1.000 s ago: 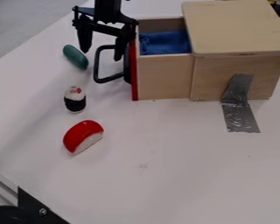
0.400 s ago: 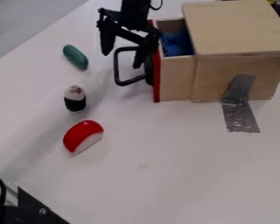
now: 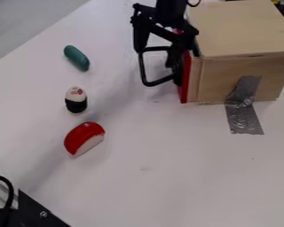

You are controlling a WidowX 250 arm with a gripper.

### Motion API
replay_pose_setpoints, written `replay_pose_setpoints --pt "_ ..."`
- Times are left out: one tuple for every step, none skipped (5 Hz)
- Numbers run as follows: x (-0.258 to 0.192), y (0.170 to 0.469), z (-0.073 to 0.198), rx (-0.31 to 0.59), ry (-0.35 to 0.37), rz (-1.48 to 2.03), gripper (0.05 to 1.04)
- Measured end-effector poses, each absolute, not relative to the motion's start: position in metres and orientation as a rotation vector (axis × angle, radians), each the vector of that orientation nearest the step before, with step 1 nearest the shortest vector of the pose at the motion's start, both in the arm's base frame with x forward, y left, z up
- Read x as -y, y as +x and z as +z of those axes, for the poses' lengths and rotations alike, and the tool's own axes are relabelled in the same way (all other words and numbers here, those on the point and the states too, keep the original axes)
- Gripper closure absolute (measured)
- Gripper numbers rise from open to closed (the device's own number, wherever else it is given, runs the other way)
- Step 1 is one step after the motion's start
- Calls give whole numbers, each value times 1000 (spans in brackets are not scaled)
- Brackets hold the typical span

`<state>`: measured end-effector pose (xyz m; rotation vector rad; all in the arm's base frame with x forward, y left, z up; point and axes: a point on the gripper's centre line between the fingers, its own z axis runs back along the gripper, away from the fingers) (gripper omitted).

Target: Close the drawer

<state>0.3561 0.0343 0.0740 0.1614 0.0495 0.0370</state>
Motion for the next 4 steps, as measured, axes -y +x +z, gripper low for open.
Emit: replay_pose_setpoints --pt "-33 370 78 -47 156 37 83" --pt "-38 386 88 -28 144 55 83" --pt "-54 397 87 -23 146 95 83" --pt "-67 405 90 -21 140 128 83"
